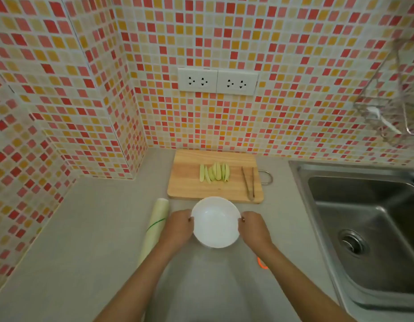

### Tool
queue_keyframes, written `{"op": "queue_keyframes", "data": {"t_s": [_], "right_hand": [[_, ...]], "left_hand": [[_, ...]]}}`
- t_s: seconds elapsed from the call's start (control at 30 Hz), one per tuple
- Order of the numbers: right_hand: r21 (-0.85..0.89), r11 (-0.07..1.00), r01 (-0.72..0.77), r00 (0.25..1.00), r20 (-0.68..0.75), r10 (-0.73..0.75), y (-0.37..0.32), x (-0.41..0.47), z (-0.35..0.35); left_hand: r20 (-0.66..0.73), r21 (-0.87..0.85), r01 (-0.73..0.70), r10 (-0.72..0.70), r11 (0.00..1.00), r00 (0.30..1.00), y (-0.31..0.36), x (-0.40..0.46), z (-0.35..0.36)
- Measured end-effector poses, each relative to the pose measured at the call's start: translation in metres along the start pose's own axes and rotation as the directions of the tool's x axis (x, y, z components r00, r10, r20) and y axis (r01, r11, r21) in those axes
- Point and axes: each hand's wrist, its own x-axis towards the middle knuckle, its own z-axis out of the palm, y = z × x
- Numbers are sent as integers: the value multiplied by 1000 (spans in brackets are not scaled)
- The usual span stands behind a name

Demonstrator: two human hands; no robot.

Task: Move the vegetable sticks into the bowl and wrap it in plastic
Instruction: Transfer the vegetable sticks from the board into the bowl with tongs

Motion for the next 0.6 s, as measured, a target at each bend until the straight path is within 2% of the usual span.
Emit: {"op": "queue_keyframes", "data": {"t_s": [0.17, 0.43, 0.5, 0.6], "right_hand": [[24, 1000, -20, 1000, 0, 20, -8, 16, -2], [26, 1000, -13, 1000, 1, 13, -2, 28, 3], [-22, 1000, 0, 1000, -1, 0, -1, 31, 0], [-120, 993, -13, 986, -165, -7, -3, 57, -14]], "left_hand": [[29, -40, 32, -31, 999, 999, -3, 26, 1], [-20, -15, -2, 2, 1000, 1000, -11, 40, 9], [-28, -28, -10, 9, 1000, 1000, -13, 40, 10], [-37, -83, -10, 7, 996, 999, -16, 40, 12]]}}
